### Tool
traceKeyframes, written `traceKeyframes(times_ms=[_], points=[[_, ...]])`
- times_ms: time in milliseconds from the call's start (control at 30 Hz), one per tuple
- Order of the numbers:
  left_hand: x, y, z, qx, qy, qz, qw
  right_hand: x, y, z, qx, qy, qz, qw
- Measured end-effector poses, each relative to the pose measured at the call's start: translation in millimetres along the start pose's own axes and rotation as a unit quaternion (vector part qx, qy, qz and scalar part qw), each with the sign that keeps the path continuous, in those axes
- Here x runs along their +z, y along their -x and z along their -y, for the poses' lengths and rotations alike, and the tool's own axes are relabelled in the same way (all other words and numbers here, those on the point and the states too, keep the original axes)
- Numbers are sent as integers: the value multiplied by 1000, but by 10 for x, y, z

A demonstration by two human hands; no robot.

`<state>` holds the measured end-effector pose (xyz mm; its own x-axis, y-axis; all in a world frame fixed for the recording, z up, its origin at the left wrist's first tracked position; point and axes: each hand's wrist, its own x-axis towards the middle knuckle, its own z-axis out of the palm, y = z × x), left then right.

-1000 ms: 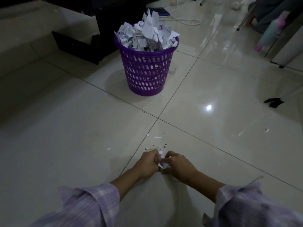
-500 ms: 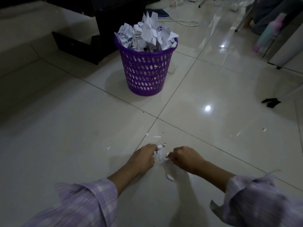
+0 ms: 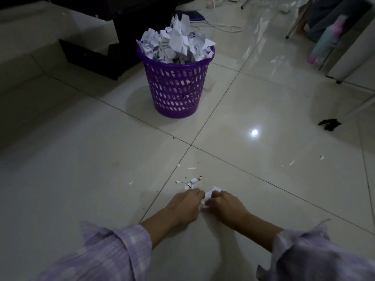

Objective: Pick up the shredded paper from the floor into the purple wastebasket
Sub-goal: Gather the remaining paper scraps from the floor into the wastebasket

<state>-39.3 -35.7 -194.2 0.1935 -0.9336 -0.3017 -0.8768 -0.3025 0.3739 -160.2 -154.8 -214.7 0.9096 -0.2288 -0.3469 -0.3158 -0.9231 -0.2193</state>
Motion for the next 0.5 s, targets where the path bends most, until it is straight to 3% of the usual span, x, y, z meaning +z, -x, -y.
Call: traceKeyframes(times_ms=[100, 333, 500], points=[[-30, -34, 52, -24, 9, -17, 1000, -100, -112, -91, -13, -42, -4, 999], [-6, -83, 102, -36, 37, -54, 997, -357, -147, -364, 81, -193, -84, 974], [-10, -105, 63, -37, 7, -42, 998, -234, 43, -544, 56, -120, -55, 990]])
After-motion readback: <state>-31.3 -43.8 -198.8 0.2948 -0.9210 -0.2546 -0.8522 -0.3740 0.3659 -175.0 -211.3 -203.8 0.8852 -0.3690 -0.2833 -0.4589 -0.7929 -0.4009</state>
